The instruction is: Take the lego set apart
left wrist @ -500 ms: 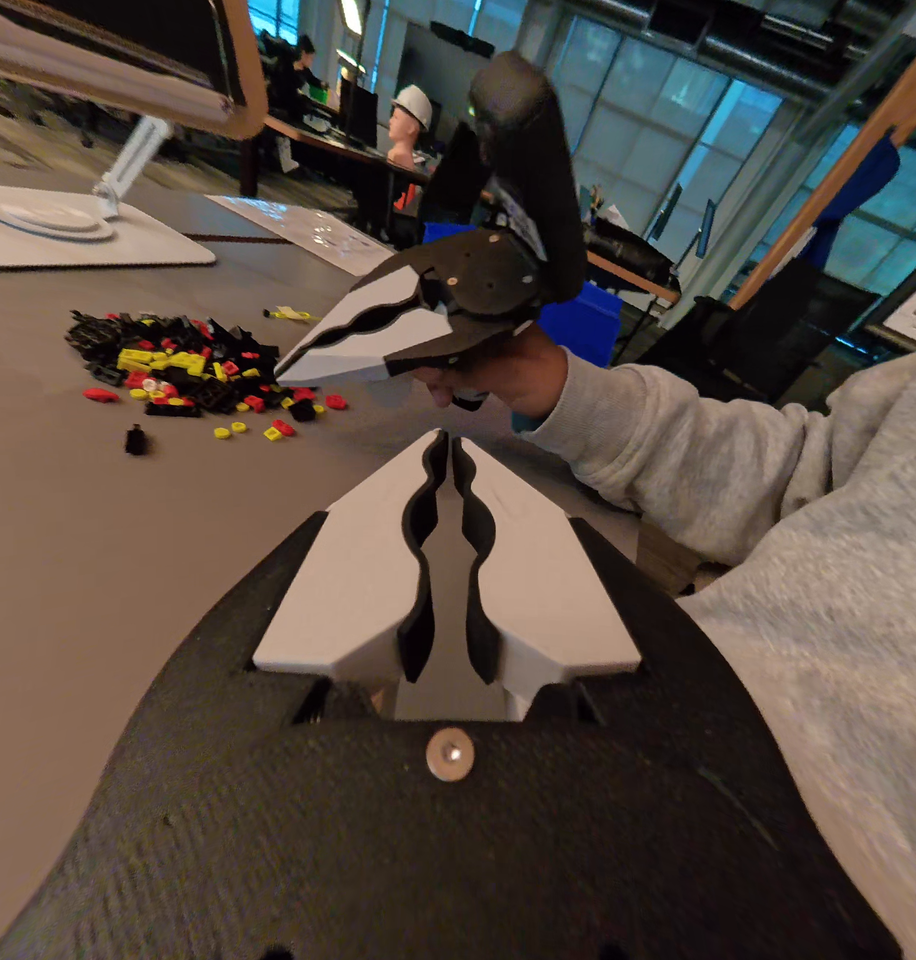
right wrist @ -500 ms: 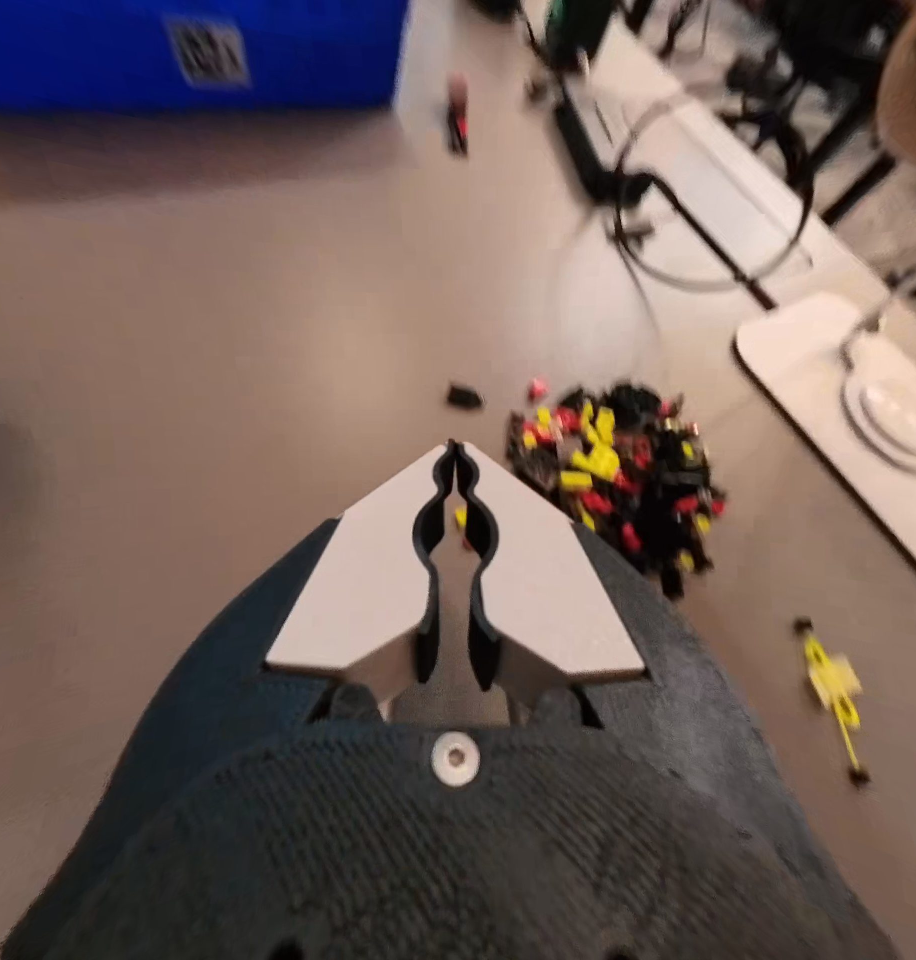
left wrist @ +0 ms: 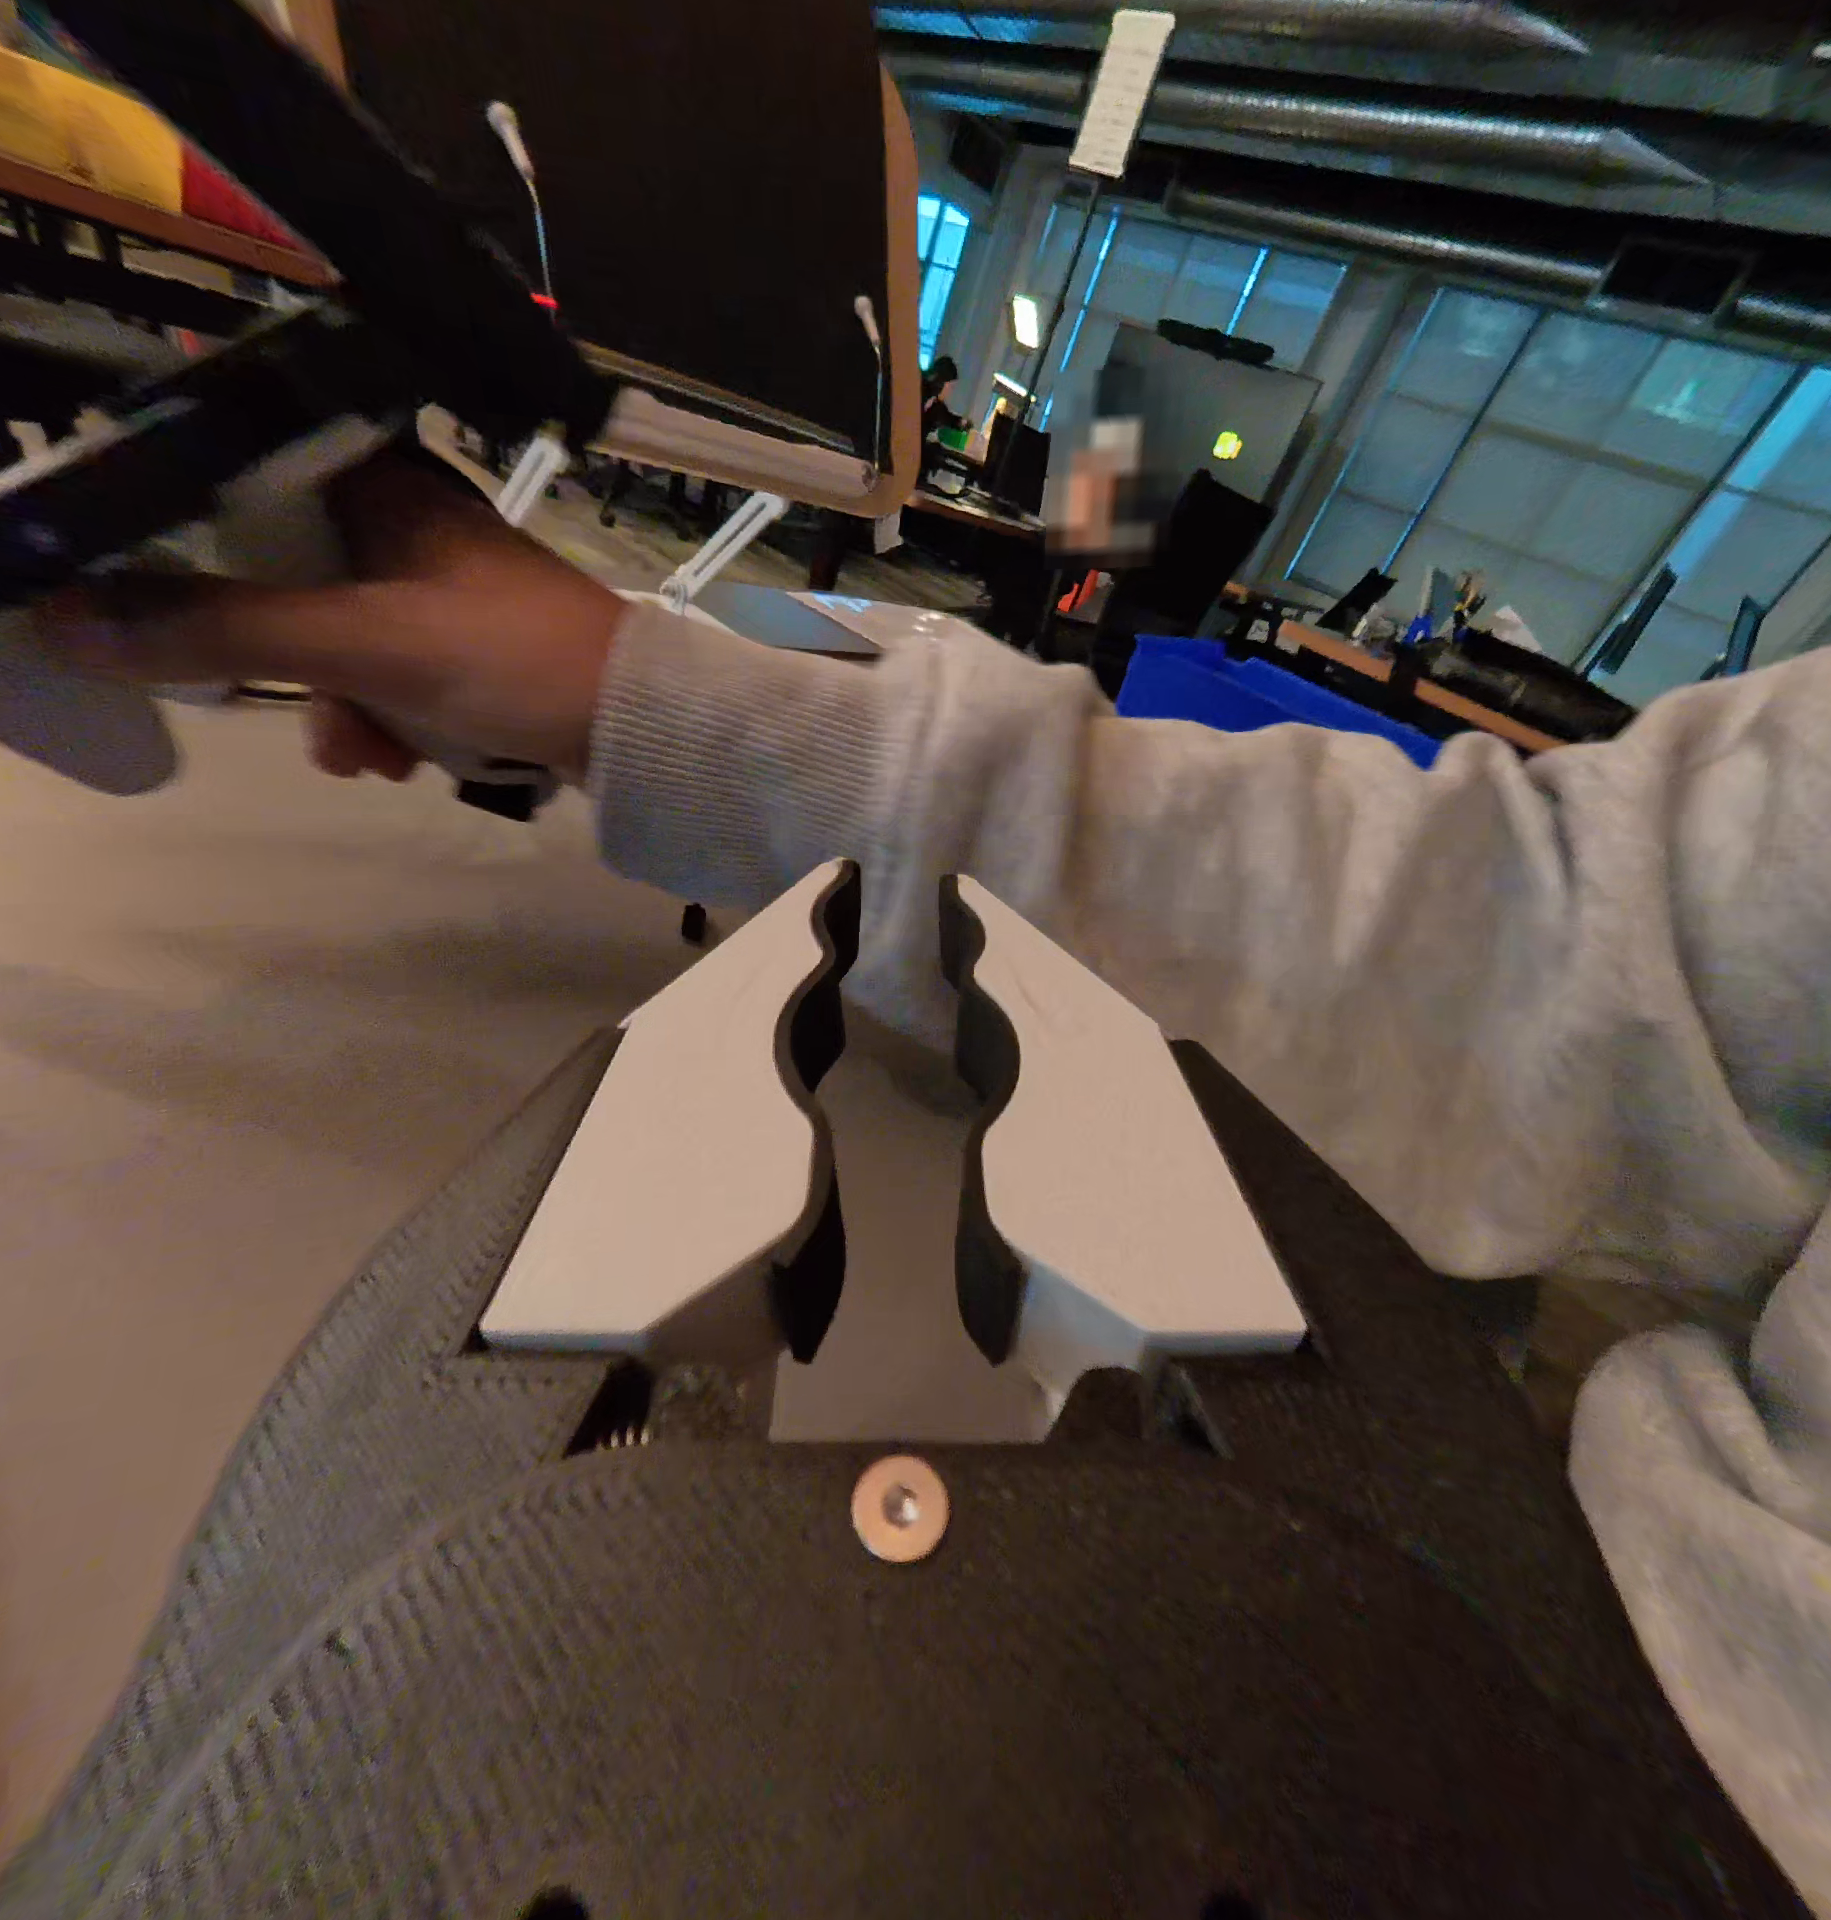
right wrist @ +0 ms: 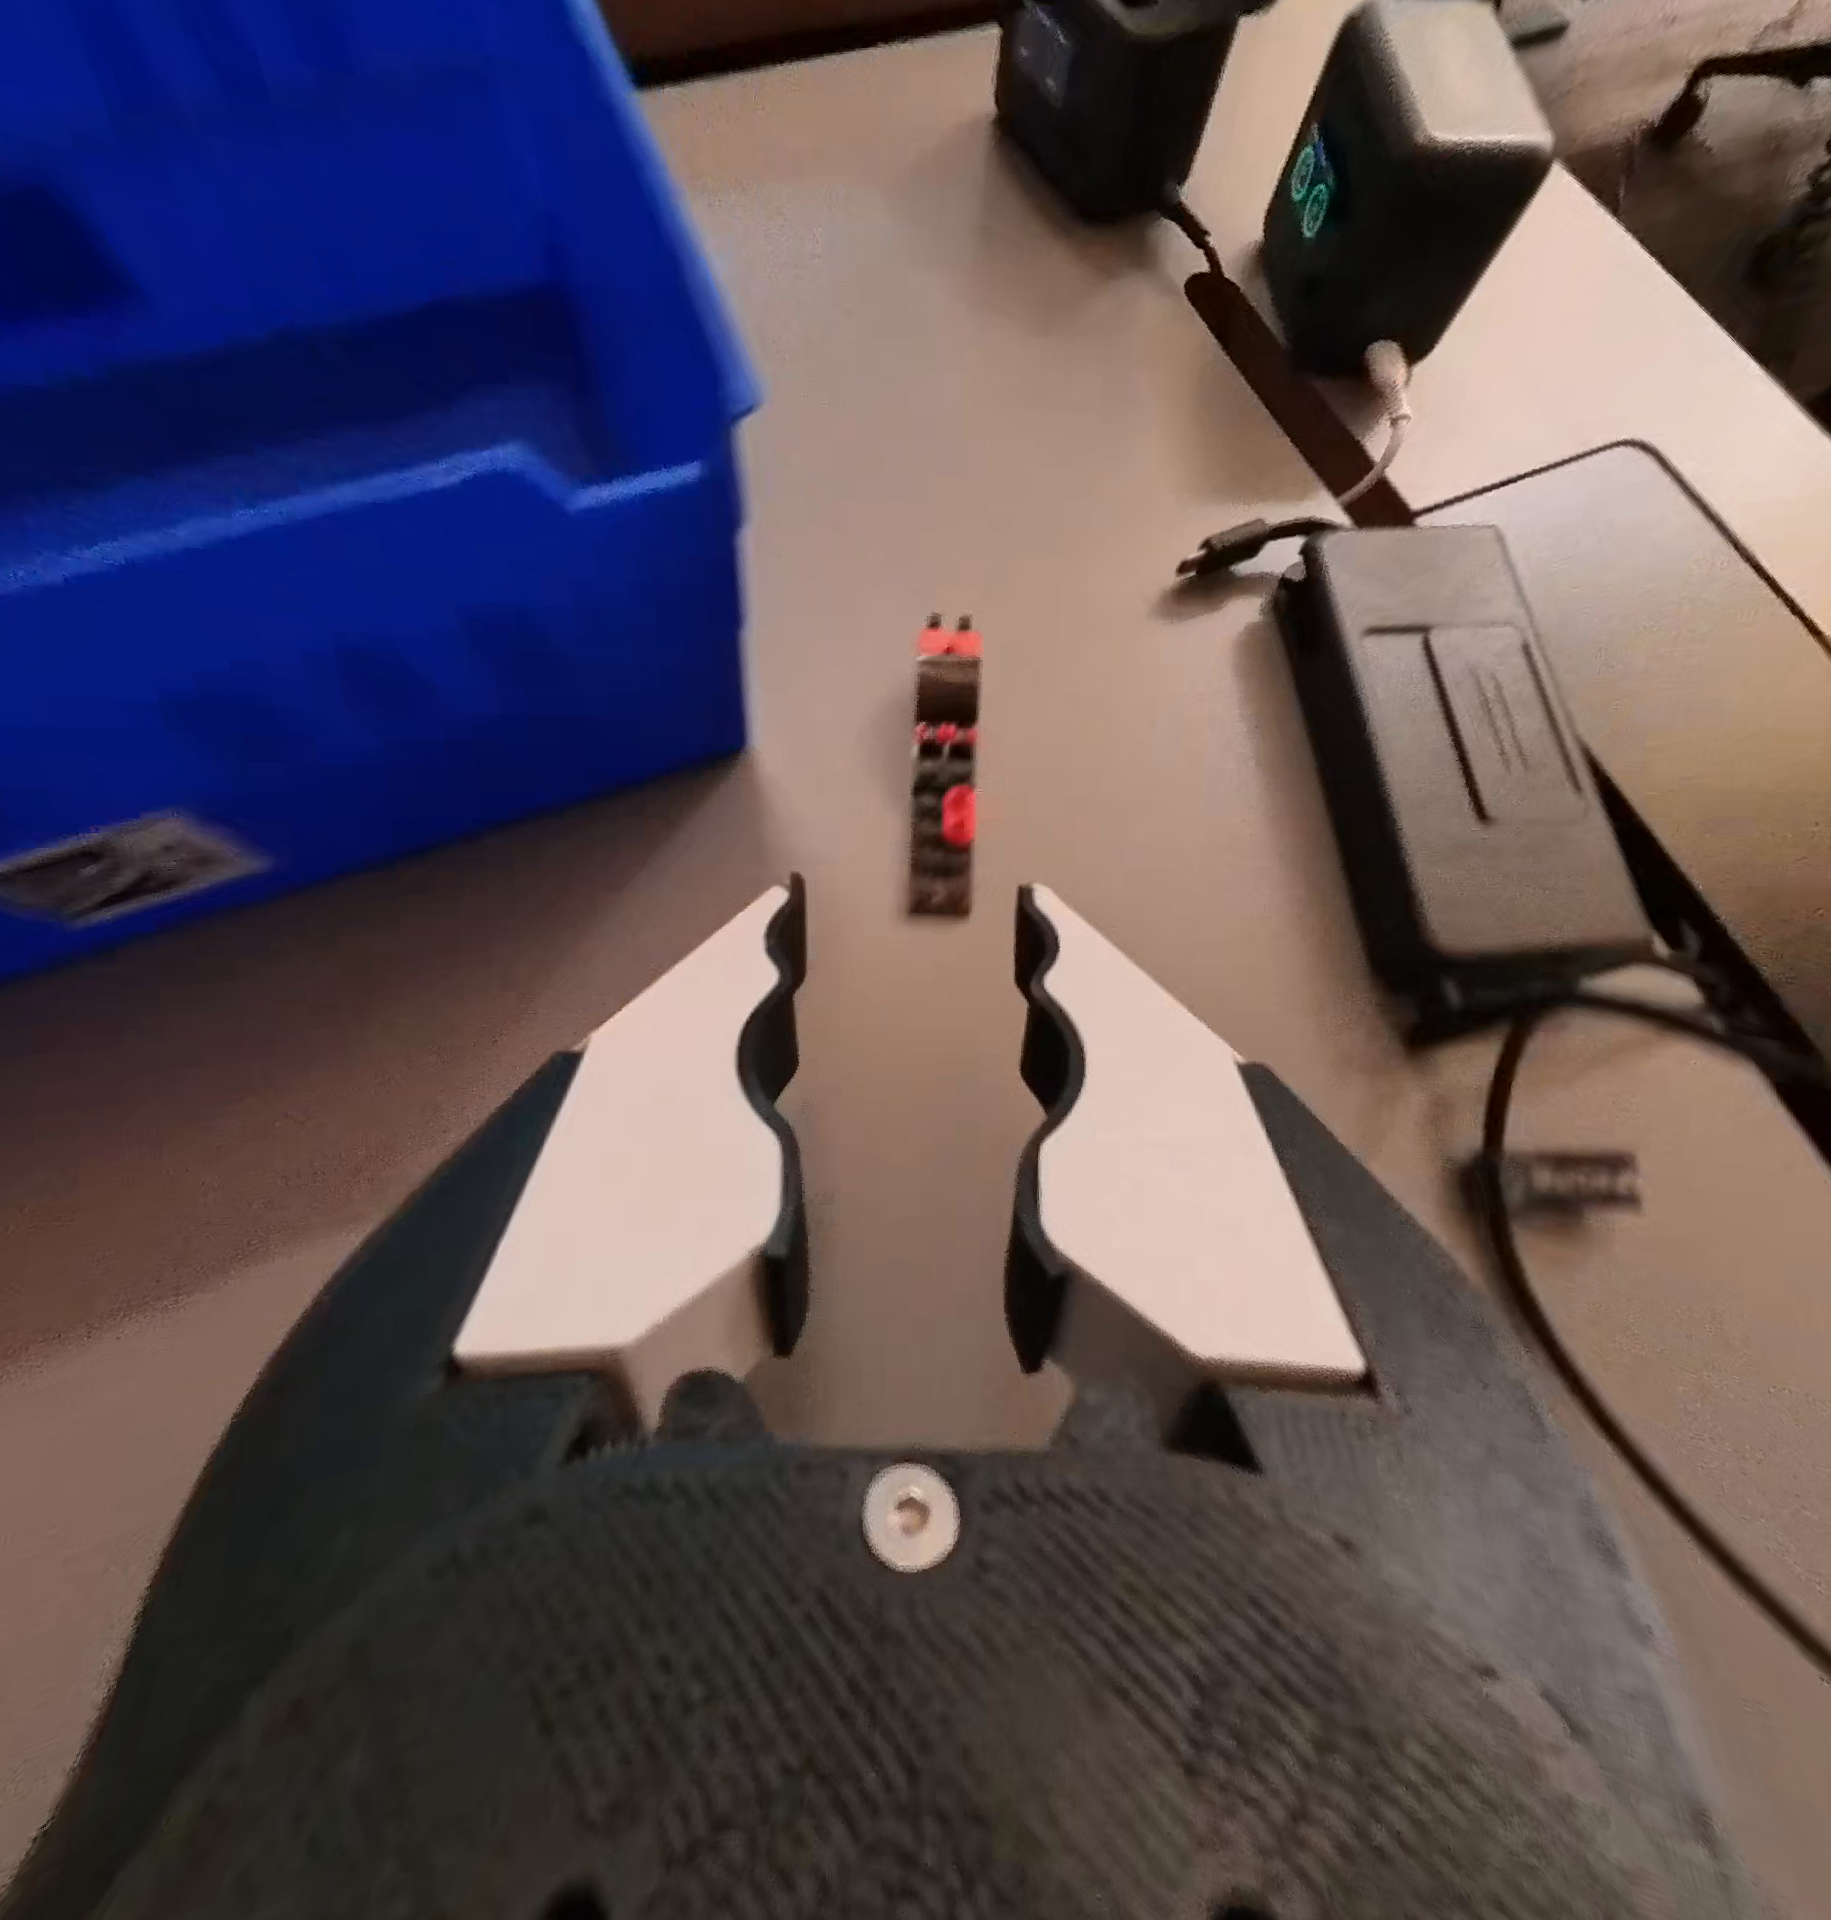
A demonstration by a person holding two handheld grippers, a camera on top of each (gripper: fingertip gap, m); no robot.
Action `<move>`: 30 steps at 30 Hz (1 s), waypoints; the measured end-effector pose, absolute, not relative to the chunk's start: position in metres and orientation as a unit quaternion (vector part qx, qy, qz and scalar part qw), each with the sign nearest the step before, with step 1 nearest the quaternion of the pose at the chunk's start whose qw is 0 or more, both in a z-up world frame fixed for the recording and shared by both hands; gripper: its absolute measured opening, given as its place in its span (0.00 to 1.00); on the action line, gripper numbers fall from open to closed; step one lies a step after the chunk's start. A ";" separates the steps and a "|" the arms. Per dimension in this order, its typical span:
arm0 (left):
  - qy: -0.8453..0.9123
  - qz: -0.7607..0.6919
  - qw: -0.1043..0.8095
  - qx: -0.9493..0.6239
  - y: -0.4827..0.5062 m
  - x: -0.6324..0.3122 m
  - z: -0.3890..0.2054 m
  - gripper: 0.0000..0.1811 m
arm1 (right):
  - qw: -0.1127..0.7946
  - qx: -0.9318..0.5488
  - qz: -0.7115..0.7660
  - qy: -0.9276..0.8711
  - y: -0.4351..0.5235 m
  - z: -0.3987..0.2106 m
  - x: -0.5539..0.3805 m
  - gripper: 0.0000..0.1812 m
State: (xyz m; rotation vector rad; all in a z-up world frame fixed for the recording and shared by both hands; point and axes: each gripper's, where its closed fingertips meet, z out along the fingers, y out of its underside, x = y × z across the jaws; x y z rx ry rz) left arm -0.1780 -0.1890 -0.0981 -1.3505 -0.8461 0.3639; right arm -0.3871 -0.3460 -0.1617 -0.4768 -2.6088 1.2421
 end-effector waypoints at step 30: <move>-0.247 -0.081 0.567 -0.782 -0.097 -0.110 -0.154 0.28 | -0.049 -0.176 0.455 -0.872 -0.073 -0.193 -0.103 0.06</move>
